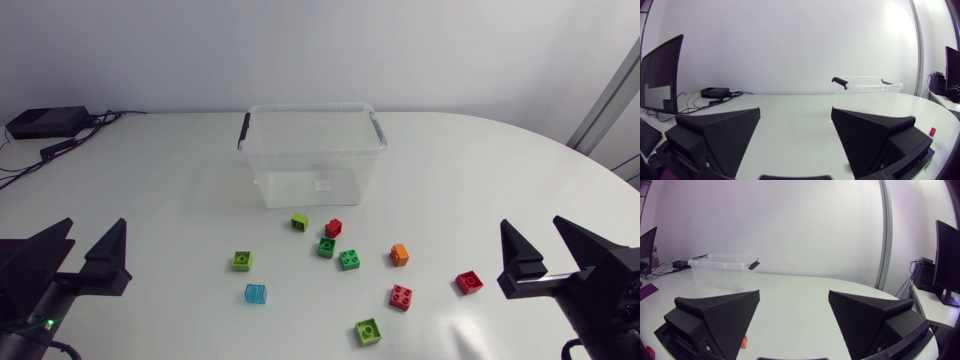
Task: Place the duplo bricks in the container
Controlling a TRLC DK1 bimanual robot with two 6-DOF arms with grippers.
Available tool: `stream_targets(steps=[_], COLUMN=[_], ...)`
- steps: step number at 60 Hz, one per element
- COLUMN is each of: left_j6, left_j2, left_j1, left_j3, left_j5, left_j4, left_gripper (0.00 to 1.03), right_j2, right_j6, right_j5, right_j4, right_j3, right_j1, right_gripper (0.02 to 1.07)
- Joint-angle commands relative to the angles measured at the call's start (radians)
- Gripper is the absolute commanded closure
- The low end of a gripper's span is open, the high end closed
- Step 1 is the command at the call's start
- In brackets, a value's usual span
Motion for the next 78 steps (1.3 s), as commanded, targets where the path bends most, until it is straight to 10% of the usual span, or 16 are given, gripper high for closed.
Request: stream_targets(steps=[1, 58, 78], left_j6=[-0.009, -0.009, -0.047], left_j2=[-0.012, -0.008, 0.327], left_j1=[-0.008, -0.034, -0.053], left_j3=[-0.015, 0.065, 0.295], left_j5=[-0.001, -0.001, -0.001], left_j4=[-0.001, -0.077, -0.123], left_gripper=[0.04, 0.04, 0.04], right_j2=[-0.001, -0.003, 0.224], right_j6=[0.023, 0.028, 0.028], right_j5=[0.006, 0.006, 0.005], right_j4=[-0.012, -0.038, -0.087], right_j3=[-0.020, 0.024, 0.212], right_j1=[0.004, -0.004, 0.004], right_gripper=[0.07, 0.07, 0.07])
